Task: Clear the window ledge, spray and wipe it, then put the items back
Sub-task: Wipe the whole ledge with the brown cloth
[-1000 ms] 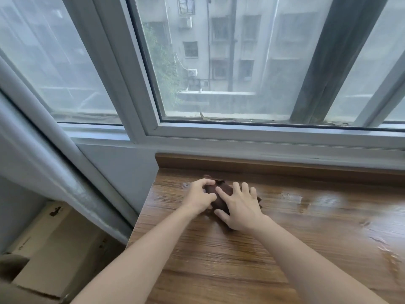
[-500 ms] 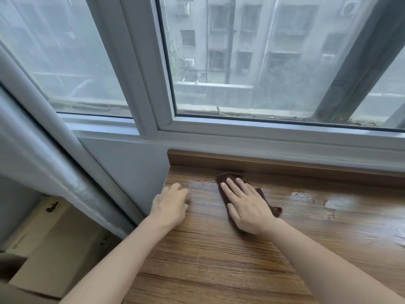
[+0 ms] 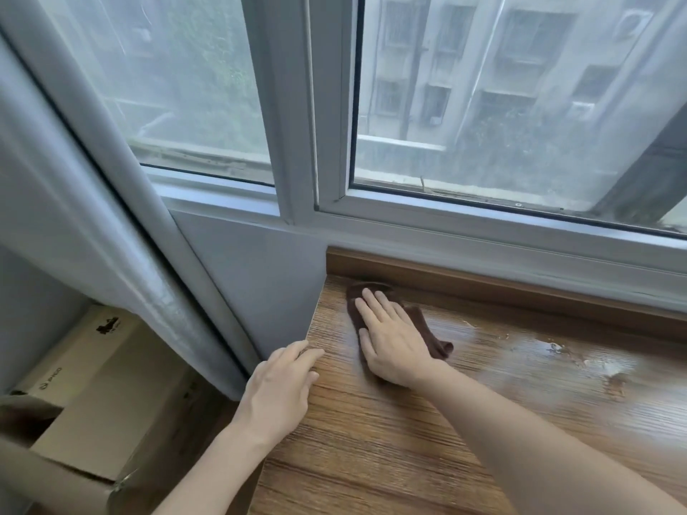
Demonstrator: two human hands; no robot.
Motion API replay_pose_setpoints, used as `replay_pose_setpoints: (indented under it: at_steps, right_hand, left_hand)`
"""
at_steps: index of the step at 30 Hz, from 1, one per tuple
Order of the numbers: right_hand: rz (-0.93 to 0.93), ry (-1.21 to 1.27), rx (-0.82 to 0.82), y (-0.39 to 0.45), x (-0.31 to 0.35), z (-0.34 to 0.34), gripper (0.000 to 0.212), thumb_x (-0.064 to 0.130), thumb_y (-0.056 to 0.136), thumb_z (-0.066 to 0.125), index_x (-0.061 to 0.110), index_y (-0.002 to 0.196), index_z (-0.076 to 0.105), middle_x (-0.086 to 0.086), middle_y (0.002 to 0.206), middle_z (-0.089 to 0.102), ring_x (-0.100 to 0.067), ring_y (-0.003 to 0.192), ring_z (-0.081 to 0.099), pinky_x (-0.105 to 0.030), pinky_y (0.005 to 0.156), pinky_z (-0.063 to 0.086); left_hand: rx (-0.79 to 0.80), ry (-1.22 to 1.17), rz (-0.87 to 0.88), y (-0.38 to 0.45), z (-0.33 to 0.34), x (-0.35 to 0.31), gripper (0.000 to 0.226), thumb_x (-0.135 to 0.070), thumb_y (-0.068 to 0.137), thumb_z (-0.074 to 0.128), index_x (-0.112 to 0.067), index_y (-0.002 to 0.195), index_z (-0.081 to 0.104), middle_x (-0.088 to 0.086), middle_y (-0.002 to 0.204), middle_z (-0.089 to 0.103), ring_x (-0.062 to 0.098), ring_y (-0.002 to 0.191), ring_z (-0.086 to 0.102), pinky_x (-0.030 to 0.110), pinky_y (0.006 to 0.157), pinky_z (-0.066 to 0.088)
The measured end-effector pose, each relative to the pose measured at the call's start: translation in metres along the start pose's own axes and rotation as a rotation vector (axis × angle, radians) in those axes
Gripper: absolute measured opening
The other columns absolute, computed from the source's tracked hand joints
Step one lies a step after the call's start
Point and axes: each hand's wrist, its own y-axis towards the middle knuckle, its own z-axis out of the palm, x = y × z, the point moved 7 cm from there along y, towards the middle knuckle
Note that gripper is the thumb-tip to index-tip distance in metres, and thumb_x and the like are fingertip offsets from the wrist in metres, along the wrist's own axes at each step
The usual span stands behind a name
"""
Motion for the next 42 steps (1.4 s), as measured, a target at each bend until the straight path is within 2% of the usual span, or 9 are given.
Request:
replay_pose_setpoints:
  at_steps: [5, 10, 14, 19, 26, 29, 33, 38, 42]
  right_hand:
    - [-0.087, -0.136, 0.072, -0.001, -0.034, -0.004, 0.065, 0.058, 0.104, 0.017, 0.037, 0.165, 0.013, -0.004, 0.174, 0.012, -0.023, 0.160, 0.010, -0.042, 0.129, 0.012]
    - [0.060, -0.146, -0.045, 0.022, -0.004, 0.002, 0.069, 0.049, 0.103, 0.016, 0.020, 0.164, 0.024, -0.016, 0.169, 0.025, -0.032, 0.156, 0.022, -0.045, 0.128, 0.016]
    - [-0.251, -0.143, 0.014, 0.028, 0.017, 0.002, 0.063, 0.051, 0.106, 0.024, 0.027, 0.165, 0.022, -0.012, 0.172, 0.018, -0.029, 0.159, 0.017, -0.042, 0.129, 0.013]
    - [-0.546, -0.159, 0.156, 0.005, 0.011, 0.003, 0.061, 0.042, 0.107, 0.028, 0.024, 0.165, 0.020, -0.012, 0.173, 0.013, -0.027, 0.161, 0.008, -0.044, 0.130, 0.009]
    - [-0.287, -0.178, 0.092, 0.055, 0.012, 0.000, 0.067, 0.050, 0.104, 0.022, 0.028, 0.166, 0.010, -0.009, 0.174, 0.005, -0.026, 0.161, 0.005, -0.043, 0.130, 0.005]
    - [-0.298, -0.180, 0.091, 0.050, 0.015, 0.004, 0.067, 0.058, 0.103, 0.019, 0.036, 0.165, 0.006, -0.008, 0.175, 0.003, -0.027, 0.161, 0.003, -0.044, 0.130, 0.005]
    - [-0.410, -0.175, 0.104, 0.022, 0.024, 0.003, 0.065, 0.057, 0.106, 0.023, 0.036, 0.166, 0.010, -0.007, 0.174, 0.004, -0.026, 0.161, 0.001, -0.044, 0.130, 0.002]
    - [-0.622, -0.158, 0.162, -0.024, 0.042, 0.012, 0.059, 0.049, 0.110, 0.021, 0.036, 0.166, 0.011, -0.005, 0.175, 0.005, -0.023, 0.161, -0.002, -0.043, 0.130, 0.000]
    - [-0.418, -0.150, 0.101, 0.026, 0.021, 0.002, 0.058, 0.049, 0.109, 0.021, 0.037, 0.165, 0.016, -0.007, 0.174, 0.013, -0.024, 0.161, 0.007, -0.044, 0.130, 0.008]
  left_hand:
    - [-0.043, -0.045, 0.044, -0.014, 0.002, 0.009, 0.042, -0.031, 0.106, 0.050, -0.032, 0.148, 0.052, -0.015, 0.153, 0.047, 0.011, 0.141, 0.043, 0.037, 0.114, 0.041]
    - [-0.086, -0.056, 0.043, -0.023, 0.005, 0.021, 0.040, -0.028, 0.103, 0.057, -0.031, 0.143, 0.058, -0.014, 0.146, 0.053, 0.011, 0.137, 0.048, 0.037, 0.111, 0.045]
    - [-0.096, -0.050, 0.048, -0.028, 0.002, 0.023, 0.042, -0.025, 0.101, 0.063, -0.028, 0.142, 0.059, -0.010, 0.145, 0.055, 0.014, 0.137, 0.051, 0.040, 0.108, 0.048]
    - [0.055, -0.001, 0.044, -0.030, 0.006, 0.019, 0.059, -0.036, 0.106, 0.053, -0.030, 0.160, 0.030, -0.013, 0.167, 0.025, 0.007, 0.154, 0.020, 0.032, 0.124, 0.024]
    - [0.311, 0.057, 0.051, -0.034, 0.006, 0.035, 0.098, -0.049, 0.088, 0.074, -0.043, 0.162, 0.009, -0.029, 0.164, -0.005, 0.004, 0.156, 0.008, 0.034, 0.126, 0.016]
    - [0.357, 0.157, 0.103, -0.034, 0.001, 0.032, 0.115, -0.058, 0.080, 0.077, -0.041, 0.163, -0.001, -0.024, 0.166, -0.013, 0.011, 0.158, -0.005, 0.038, 0.128, 0.008]
    - [0.268, 0.376, 0.249, -0.032, -0.015, 0.005, 0.122, -0.074, 0.079, 0.068, -0.033, 0.163, -0.009, -0.008, 0.168, -0.024, 0.022, 0.156, -0.023, 0.047, 0.129, -0.004]
    - [0.185, 0.543, 0.254, -0.036, -0.029, 0.002, 0.108, -0.085, 0.085, 0.040, -0.027, 0.165, -0.003, 0.005, 0.171, -0.015, 0.033, 0.157, -0.019, 0.057, 0.127, 0.004]
    - [0.157, 0.548, 0.222, -0.042, -0.029, 0.021, 0.104, -0.089, 0.084, 0.016, -0.024, 0.165, 0.011, 0.008, 0.172, 0.006, 0.035, 0.158, -0.003, 0.059, 0.125, 0.019]
